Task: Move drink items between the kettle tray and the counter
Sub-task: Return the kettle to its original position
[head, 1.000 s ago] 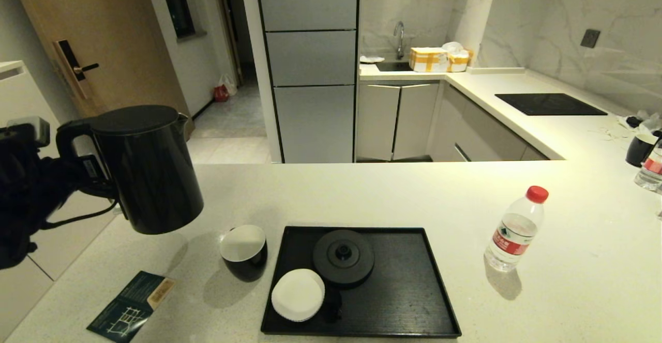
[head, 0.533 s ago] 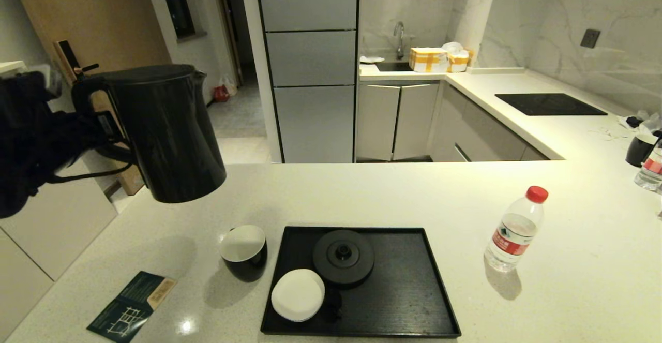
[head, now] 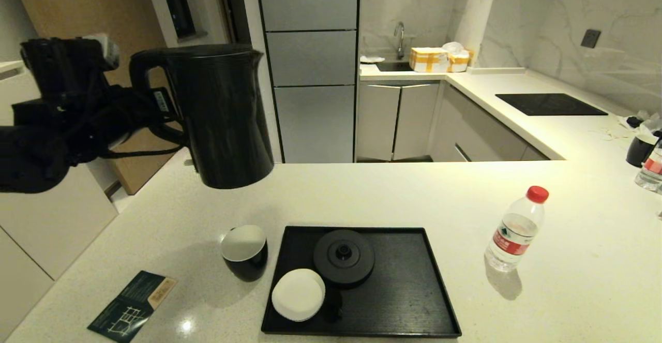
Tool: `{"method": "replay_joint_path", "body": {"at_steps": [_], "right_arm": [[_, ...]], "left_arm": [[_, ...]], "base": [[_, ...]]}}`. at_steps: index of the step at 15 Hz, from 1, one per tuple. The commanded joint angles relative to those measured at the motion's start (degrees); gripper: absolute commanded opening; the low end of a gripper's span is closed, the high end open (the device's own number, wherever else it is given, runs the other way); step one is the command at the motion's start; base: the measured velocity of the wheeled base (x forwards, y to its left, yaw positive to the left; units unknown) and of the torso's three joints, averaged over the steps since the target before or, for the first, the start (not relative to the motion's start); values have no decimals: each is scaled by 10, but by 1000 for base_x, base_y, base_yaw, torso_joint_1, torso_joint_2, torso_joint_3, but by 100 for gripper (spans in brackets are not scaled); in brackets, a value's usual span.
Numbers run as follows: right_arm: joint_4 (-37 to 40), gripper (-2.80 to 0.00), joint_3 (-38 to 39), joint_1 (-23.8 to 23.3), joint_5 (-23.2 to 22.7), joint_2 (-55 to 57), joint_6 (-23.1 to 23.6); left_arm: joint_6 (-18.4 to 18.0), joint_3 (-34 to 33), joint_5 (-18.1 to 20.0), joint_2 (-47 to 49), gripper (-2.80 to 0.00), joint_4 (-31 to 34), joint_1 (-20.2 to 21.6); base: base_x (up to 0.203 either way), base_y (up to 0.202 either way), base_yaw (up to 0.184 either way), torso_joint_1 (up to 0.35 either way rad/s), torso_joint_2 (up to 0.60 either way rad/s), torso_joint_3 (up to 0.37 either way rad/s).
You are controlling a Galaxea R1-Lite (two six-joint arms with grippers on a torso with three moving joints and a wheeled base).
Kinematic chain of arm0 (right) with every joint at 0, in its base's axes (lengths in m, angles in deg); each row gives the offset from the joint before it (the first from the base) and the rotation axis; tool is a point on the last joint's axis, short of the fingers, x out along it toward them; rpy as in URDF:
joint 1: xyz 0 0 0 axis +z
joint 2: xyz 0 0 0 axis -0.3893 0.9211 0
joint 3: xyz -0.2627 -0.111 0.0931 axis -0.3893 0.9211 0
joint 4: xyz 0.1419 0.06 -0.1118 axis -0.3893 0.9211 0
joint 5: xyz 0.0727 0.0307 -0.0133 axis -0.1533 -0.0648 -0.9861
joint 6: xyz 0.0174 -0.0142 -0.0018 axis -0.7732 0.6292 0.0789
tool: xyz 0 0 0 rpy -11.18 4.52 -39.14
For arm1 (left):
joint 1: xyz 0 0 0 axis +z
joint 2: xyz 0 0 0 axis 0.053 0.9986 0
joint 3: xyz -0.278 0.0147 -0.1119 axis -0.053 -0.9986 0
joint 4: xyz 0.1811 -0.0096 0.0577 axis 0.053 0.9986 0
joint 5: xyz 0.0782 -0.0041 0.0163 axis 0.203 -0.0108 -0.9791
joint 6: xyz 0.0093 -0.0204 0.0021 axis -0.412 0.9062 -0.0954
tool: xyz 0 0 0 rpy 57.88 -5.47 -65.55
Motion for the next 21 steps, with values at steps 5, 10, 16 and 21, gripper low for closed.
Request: {"method": "replay_joint_path", "body": {"at_steps": [5, 10, 16, 21], "right_arm": [[0, -280, 0, 0, 0, 1, 0], [0, -280, 0, 0, 0, 1, 0], [0, -280, 0, 0, 0, 1, 0], [0, -280, 0, 0, -1, 1, 0]], "left_arm": [[22, -7, -63, 31, -280, -2, -138], [60, -39, -93, 68, -280, -19, -211], [57, -65, -129, 157, -280, -125, -262], [57, -71, -137, 208, -280, -155, -266]], "base": [[0, 0, 0, 0, 0, 0], [0, 0, 0, 0, 0, 0], [0, 0, 0, 0, 0, 0], [0, 0, 0, 0, 0, 0]]}}
